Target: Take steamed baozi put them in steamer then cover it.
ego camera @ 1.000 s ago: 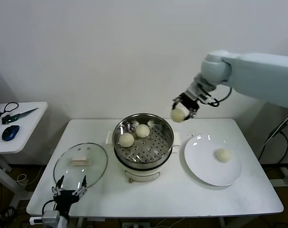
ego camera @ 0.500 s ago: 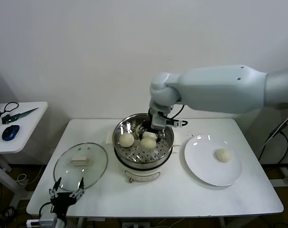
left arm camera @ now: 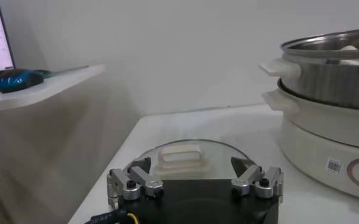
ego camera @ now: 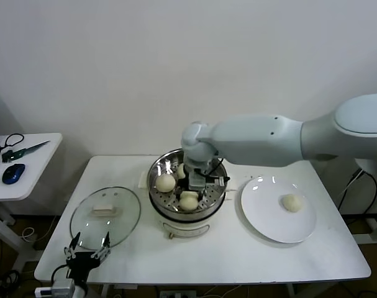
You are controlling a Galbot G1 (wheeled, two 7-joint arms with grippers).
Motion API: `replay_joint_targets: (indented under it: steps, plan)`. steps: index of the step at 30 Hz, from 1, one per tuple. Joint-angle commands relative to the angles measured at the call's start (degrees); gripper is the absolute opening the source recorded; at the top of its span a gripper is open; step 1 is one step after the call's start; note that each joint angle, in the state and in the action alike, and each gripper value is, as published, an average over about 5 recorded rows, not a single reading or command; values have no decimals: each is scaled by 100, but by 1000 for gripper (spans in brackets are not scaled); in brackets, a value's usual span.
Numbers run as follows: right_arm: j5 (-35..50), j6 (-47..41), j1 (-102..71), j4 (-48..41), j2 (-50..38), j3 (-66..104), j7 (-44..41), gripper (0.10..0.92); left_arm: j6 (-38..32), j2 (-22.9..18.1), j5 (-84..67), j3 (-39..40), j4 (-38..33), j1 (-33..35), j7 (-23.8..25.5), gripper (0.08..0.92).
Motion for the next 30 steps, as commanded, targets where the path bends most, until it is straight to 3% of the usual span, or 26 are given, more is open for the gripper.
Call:
replay_joint_targets:
  steps: [1, 4, 10, 14, 18, 25, 30]
  plan:
    - [10, -26, -257, -236, 196, 69, -59, 662, -4, -2, -1, -3, 7, 1, -1, 823]
    - [643, -127, 114, -117, 157, 27, -332, 679, -8, -6, 0, -6, 0, 13, -2, 823]
    - [2139, -210, 1243, -293, -201, -238, -1009, 804, -14, -3, 0, -26, -11, 34, -3, 823]
    - [2740, -391, 1787, -749, -926, -496, -1404, 821, -21, 3, 0, -32, -12, 49, -2, 823]
    - [3346, -1223, 2111, -982, -2062, -1127, -1629, 823, -30, 2, 0, -25, -16, 47, -3, 823]
    - [2883, -2611, 1406, -1030, -3876, -1449, -1031, 823, -22, -4, -12, -4, -42, 6, 0, 823]
    - [2229, -2967, 172, -1147, -4405, -550, -782, 823, -16, -36, 1, -12, -38, -86, 3, 823]
